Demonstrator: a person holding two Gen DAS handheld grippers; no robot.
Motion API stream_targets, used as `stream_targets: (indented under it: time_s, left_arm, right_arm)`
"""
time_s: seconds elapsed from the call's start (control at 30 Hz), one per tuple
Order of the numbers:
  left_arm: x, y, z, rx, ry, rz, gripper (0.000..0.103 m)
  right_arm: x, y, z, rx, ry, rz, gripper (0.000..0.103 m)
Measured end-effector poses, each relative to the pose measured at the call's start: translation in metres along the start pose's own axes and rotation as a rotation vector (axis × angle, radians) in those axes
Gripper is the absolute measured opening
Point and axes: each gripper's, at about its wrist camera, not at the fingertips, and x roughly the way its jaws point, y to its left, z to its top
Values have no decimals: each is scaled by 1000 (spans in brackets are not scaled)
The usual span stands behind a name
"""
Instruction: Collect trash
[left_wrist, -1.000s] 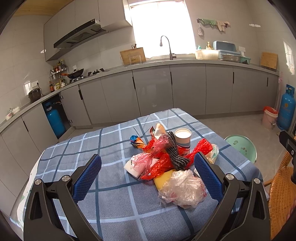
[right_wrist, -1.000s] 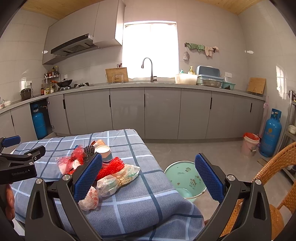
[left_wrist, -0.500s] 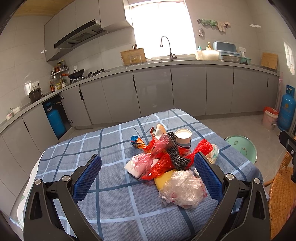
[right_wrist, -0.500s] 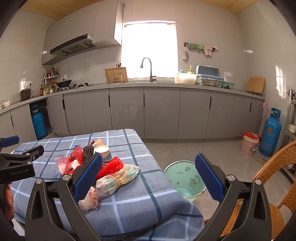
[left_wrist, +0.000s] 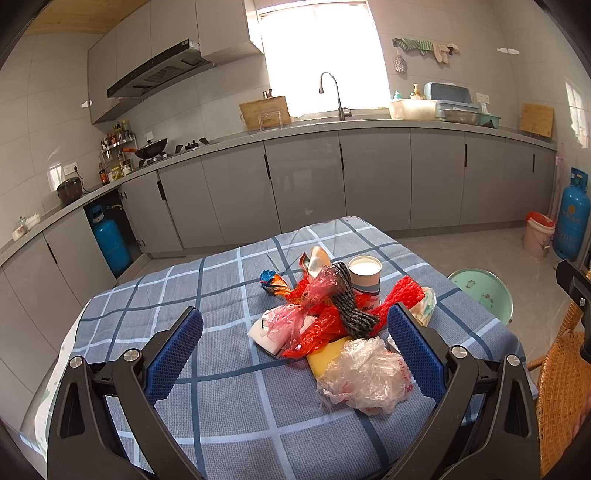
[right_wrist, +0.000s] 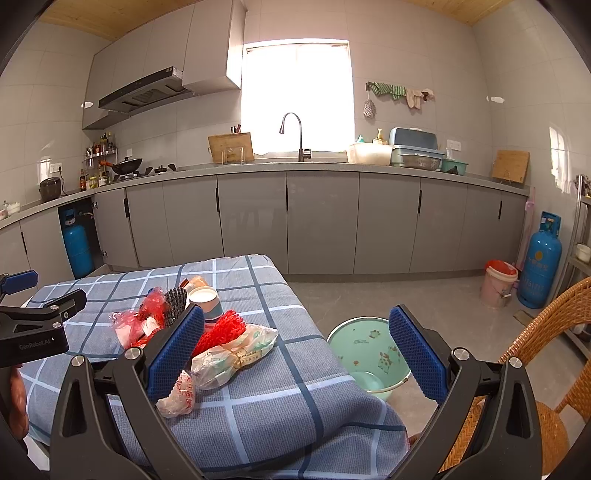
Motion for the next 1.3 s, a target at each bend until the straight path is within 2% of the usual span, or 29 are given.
stream_targets:
  time_s: [1.03, 1.17, 1.3]
  left_arm:
    - [3, -2, -6, 3, 4, 3, 99]
    - [13, 5, -12, -1, 19, 26, 99]
    - [33, 25, -24, -34, 68, 74, 99]
  right_arm:
    - [9, -2, -10, 15, 21, -3, 98]
    - [18, 0, -15, 18, 41, -2, 98]
    - [32, 8, -25, 8, 81, 8, 98]
